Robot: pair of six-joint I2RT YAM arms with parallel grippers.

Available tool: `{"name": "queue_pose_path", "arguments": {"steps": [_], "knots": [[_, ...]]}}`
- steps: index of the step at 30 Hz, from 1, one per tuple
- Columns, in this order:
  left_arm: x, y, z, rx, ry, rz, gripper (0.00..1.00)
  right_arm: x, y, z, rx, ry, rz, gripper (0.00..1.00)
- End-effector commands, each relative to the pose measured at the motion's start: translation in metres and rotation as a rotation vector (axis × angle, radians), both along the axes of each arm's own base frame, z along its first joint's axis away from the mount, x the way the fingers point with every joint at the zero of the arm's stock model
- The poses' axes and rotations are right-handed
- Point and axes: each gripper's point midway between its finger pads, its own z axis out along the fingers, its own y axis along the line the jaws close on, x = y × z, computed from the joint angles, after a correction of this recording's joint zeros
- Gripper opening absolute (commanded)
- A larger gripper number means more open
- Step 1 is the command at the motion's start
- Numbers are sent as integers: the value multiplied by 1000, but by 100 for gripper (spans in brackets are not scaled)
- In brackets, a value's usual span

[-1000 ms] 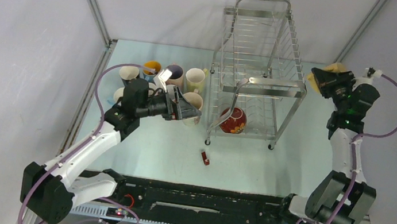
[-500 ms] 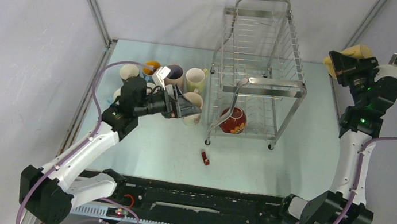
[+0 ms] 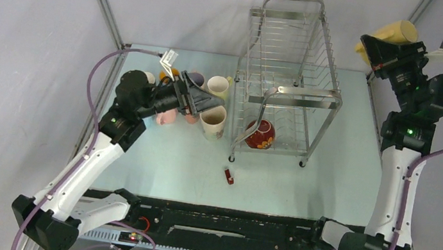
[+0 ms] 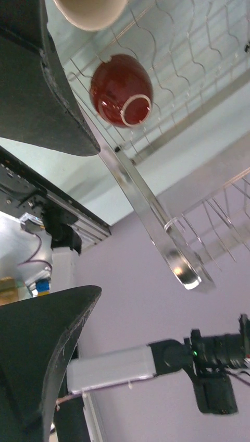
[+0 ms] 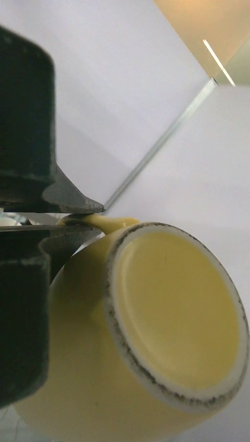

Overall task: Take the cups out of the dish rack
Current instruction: Place the cup at the center of the board.

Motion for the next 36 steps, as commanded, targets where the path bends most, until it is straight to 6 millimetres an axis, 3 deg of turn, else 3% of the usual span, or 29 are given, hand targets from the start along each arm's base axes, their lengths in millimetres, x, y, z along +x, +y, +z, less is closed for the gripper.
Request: {"name": "queue_pose_path", "arguments": {"steps": [1, 9, 17, 24, 36], "knots": [[-12, 4, 69, -140, -49, -23, 100, -50, 46, 65, -88, -222, 107, 0], [-3, 8, 128, -371, -17, -33, 100, -77, 115, 78, -107, -298, 355, 0], [10, 14, 161, -547, 35, -51, 100, -102, 189, 74, -131, -335, 626, 0], [22, 19, 166, -620, 70, -21, 100, -121, 233, 67, -124, -358, 811, 0], [34, 25, 160, -734, 137, -1, 98, -145, 275, 67, -29, -378, 1000, 0]]}}
